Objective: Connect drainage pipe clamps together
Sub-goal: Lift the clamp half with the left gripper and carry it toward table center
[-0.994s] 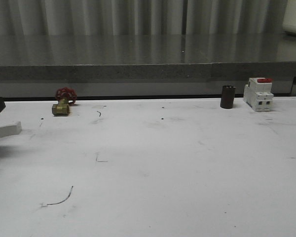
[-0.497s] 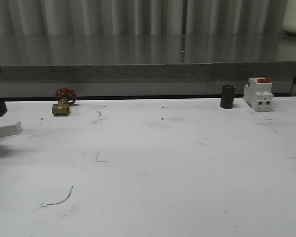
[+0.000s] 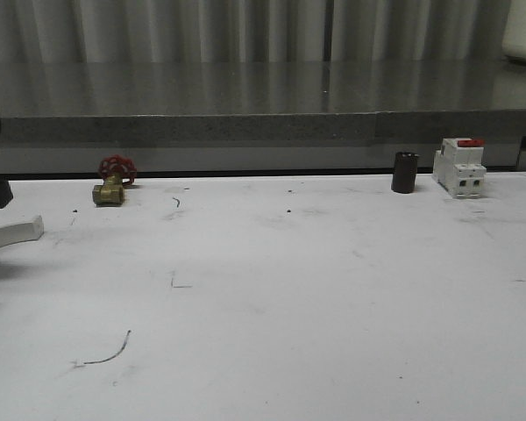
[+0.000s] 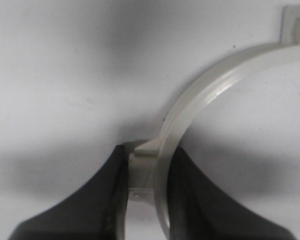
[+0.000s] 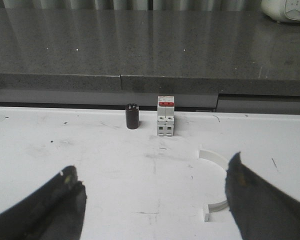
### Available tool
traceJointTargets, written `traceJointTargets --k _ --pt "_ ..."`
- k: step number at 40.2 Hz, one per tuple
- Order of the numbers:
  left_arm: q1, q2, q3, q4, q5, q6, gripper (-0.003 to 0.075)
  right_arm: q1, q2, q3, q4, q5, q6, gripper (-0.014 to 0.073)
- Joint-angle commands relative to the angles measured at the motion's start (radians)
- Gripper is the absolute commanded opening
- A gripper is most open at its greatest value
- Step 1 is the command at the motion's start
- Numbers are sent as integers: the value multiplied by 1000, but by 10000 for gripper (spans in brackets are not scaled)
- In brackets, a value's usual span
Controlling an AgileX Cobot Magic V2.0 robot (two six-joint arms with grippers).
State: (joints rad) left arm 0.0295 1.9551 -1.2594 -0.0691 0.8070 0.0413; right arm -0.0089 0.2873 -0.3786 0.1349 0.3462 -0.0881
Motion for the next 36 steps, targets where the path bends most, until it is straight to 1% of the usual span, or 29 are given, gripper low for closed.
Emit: traceJointTargets --k 1,7,12,17,23,26,28,31,33,36 --pt "0 -52 -45 -13 35 -5 -20 0 16 -33 1 -76 2 592" --pt "-45 -69 -108 -17 103 -5 -20 0 16 -33 1 -73 2 592" --pt "-144 -69 -156 -17 138 -19 -20 0 16 -33 1 -71 2 592" --pt "-286 -69 -203 -17 152 -136 -20 0 16 -33 1 -71 2 592" --pt "-399 -69 -237 -21 102 -272 -20 0 16 -33 1 -71 2 592" --pt "-439 -69 -243 -74 28 -341 -20 0 16 -33 1 -71 2 592" --pt "-462 -69 -251 -132 -15 -343 -20 0 16 -33 1 -71 2 592" --pt "-489 -60 -265 -146 -54 -343 -20 0 16 -33 1 -71 2 592" --pt "-500 -47 -283 -138 -54 -357 -20 0 16 -33 1 -71 2 592" --pt "-502 -18 -316 -138 -16 -374 -20 0 16 -33 1 -71 2 592"
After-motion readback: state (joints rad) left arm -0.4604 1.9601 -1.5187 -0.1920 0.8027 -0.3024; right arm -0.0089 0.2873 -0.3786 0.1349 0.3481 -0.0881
